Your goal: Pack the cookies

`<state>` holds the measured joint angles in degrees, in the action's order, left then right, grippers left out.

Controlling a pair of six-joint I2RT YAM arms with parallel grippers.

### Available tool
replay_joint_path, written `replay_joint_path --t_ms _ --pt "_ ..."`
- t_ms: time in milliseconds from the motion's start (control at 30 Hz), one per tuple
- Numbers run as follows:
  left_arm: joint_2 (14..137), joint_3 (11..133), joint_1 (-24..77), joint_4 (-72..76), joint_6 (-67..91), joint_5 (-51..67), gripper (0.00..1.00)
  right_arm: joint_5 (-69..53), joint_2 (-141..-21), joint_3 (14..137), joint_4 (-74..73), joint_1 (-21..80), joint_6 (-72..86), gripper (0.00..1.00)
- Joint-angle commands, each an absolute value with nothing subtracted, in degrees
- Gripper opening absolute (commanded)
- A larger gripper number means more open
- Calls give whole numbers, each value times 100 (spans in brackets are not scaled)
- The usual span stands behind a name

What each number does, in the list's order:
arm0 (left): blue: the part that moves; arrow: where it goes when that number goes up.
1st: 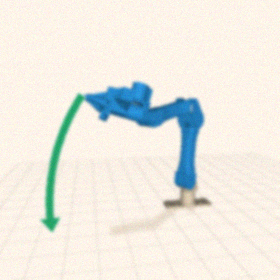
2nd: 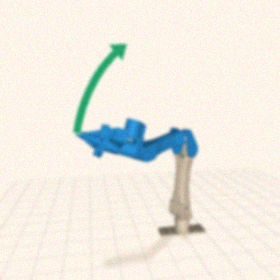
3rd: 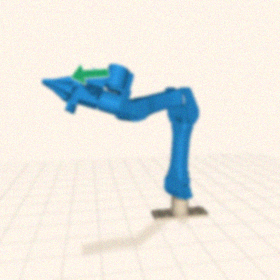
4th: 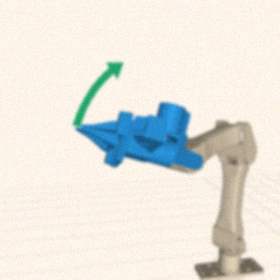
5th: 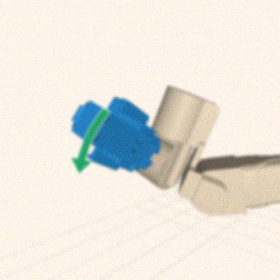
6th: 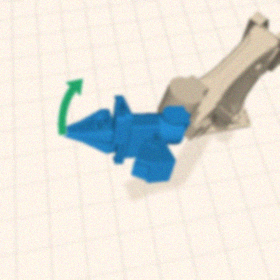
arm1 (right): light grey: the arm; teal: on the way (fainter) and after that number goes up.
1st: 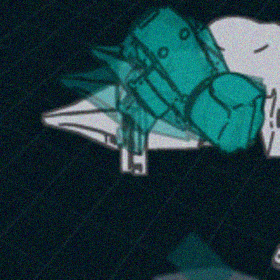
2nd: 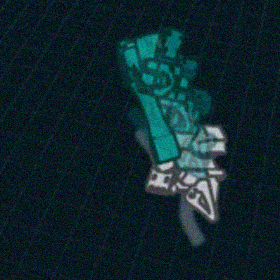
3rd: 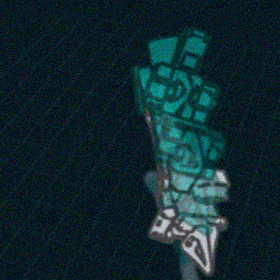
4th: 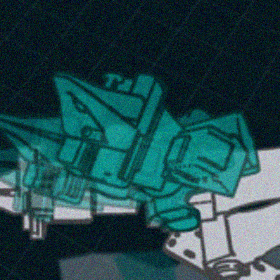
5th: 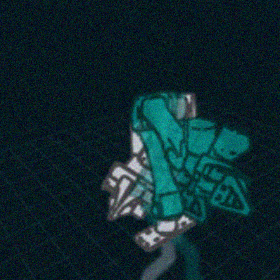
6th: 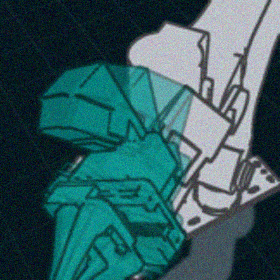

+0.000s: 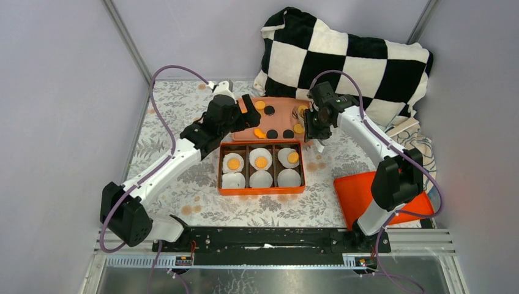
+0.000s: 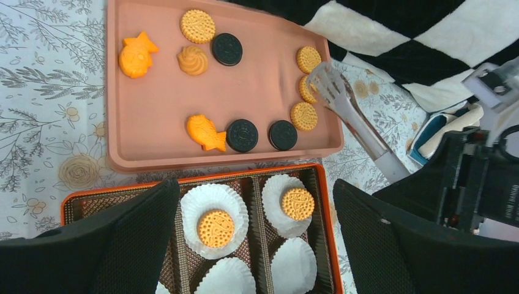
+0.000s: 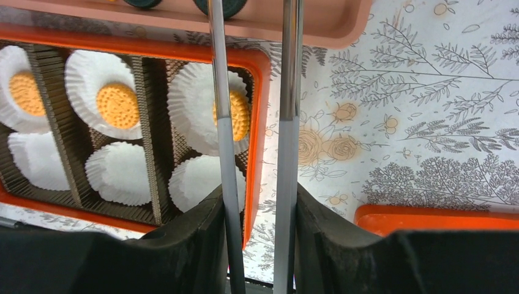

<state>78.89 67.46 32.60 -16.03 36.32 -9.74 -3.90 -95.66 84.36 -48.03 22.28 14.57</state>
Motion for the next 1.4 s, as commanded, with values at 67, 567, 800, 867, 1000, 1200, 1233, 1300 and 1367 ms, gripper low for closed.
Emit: replay_joint_path --t_ms 67,567,800,867,1000,1200,1233,1300,1367 --pt "7675 6567 3265 -1384 3519 -1184 99 189 -9646 8352 -4934 2213 1416 42" --pt "7647 6454 3262 -1363 3646 -909 99 129 -9135 7561 -5298 2431 1623 40" --pt "7618 6399 3270 -1364 3683 -840 99 262 -9128 7844 -5756 2759 1600 37" --pt "7619 6365 3265 -1348 3683 -837 99 205 -9222 7937 -5747 2765 1577 37" --pt "7637 6375 3268 -1368 3637 -903 99 19 -9683 8258 -5676 2769 1503 36" --pt "7492 6347 3249 -1529 3535 -1226 99 -632 -10678 9004 -5435 2768 1365 36" --pt "7466 6327 3244 -1537 3540 -1253 99 -723 -10851 9201 -5424 2772 1351 36" --pt "7427 6298 3227 -1566 3522 -1284 99 -893 -11232 9612 -5438 2777 1328 35" --pt "7400 6279 3202 -1603 3511 -1319 99 -941 -11539 10005 -5436 2813 1308 35"
